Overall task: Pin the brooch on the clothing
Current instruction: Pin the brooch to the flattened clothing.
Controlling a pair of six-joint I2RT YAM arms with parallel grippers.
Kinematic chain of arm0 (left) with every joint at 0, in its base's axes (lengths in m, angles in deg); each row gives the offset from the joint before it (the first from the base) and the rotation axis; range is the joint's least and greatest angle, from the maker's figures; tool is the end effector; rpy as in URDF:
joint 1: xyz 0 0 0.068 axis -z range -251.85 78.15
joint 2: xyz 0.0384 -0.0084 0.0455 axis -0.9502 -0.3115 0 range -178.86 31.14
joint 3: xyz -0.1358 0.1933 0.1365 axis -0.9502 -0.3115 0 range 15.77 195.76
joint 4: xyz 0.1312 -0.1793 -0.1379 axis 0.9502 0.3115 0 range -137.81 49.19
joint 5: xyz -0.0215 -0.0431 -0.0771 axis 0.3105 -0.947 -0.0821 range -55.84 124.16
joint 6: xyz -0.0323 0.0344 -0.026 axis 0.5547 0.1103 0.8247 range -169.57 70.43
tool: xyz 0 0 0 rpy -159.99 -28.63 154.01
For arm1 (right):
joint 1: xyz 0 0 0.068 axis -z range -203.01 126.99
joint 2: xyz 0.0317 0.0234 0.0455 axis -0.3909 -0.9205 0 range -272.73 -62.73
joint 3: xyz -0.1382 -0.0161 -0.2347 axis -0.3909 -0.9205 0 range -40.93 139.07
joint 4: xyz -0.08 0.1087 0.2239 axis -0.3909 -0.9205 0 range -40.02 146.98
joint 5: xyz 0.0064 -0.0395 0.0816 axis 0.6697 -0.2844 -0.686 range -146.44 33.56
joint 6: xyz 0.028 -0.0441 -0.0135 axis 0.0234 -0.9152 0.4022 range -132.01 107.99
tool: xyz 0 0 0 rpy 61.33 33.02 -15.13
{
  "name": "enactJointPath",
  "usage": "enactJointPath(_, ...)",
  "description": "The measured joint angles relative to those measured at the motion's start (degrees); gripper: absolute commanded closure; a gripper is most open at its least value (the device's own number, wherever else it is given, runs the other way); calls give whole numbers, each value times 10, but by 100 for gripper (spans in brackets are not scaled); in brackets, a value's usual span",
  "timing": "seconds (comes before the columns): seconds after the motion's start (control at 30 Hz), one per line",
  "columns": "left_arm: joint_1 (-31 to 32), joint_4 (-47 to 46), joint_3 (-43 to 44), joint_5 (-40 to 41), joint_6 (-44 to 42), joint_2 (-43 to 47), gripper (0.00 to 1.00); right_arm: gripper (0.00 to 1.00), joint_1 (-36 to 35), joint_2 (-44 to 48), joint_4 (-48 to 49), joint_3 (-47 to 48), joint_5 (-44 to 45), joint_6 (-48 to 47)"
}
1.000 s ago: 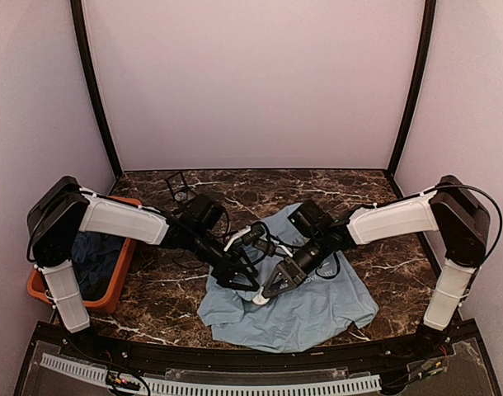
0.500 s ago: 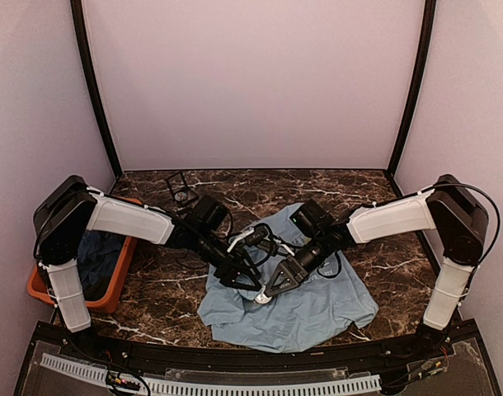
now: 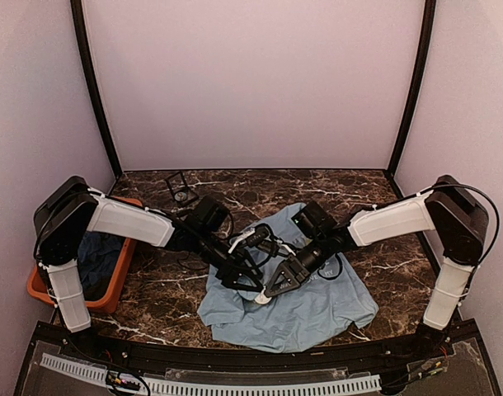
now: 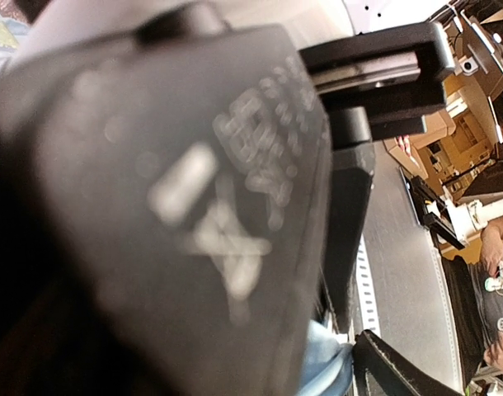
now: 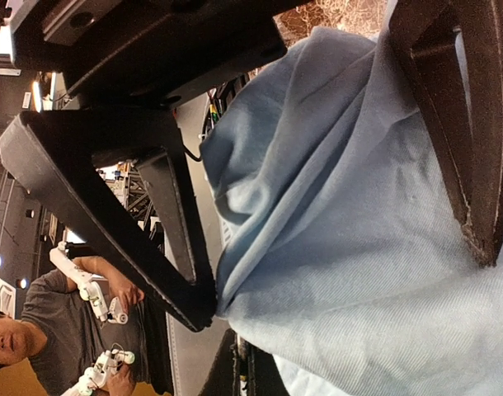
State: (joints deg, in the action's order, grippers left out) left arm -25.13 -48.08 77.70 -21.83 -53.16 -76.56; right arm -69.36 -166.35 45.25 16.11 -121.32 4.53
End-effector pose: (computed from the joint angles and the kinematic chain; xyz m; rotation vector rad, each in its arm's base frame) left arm 0.2390 -0.2968 0.1644 1.4592 1.9066 -1.5126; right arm 0.2119 0.2689 0.1575 1.0528 -2.2437 -1.6839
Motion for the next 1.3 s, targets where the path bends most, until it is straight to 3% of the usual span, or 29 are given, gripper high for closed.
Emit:
enactJointPath(0.43,-2,-128,-52,-43,90,0,11,100,10,0,92,-37,-11,24)
enactJointPath(0.63,-3,-129,-57,-52,93,0,11,100,14,1,120,-51,-4,20)
enactJointPath(1.03,-1,-77,-39,-42,57,0,36,100,16,1,125,-53,4,17)
enactJointPath(1.3,-1,-77,-38,-43,57,-1,45,100,16,1,122,-52,5,16)
